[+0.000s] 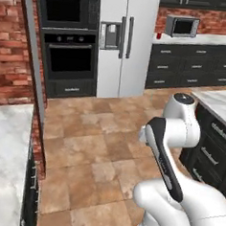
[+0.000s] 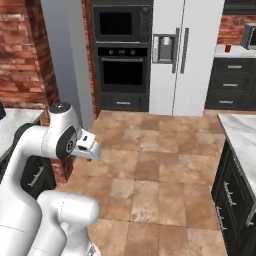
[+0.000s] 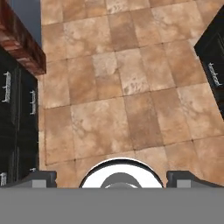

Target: Four empty soda cans are scattered around the kitchen. Gather all the cans and cluster them next to the stove for recycling.

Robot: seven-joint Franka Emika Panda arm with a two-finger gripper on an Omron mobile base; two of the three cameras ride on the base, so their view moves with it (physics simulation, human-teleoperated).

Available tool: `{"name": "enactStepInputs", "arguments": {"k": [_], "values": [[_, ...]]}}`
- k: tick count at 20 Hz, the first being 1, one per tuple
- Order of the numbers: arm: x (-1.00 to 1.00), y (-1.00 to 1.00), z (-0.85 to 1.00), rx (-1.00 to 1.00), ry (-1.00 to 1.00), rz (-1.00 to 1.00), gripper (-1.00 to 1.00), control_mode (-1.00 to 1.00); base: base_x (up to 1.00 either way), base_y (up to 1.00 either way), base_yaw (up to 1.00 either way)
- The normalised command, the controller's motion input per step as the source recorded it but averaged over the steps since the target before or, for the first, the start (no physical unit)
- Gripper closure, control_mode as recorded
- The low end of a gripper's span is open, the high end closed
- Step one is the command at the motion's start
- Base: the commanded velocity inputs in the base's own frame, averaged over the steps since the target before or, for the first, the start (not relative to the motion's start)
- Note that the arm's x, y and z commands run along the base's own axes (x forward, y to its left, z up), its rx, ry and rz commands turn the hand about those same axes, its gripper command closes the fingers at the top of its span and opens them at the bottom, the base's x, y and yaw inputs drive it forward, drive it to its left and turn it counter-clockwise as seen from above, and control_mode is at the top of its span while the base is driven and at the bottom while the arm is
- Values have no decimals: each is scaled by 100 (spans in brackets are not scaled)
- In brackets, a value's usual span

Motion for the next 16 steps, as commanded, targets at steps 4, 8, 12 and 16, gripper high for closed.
{"name": "enactStepInputs", "arguments": {"k": [4,8,12,16], "values": [[0,0,0,0,0,0,-100,100,61,-1,-61],[0,0,0,0,0,0,-100,100,100,6,-21],[0,0,0,0,0,0,-100,100,100,43,-4],[0,0,0,0,0,0,-100,100,100,31,0]]}}
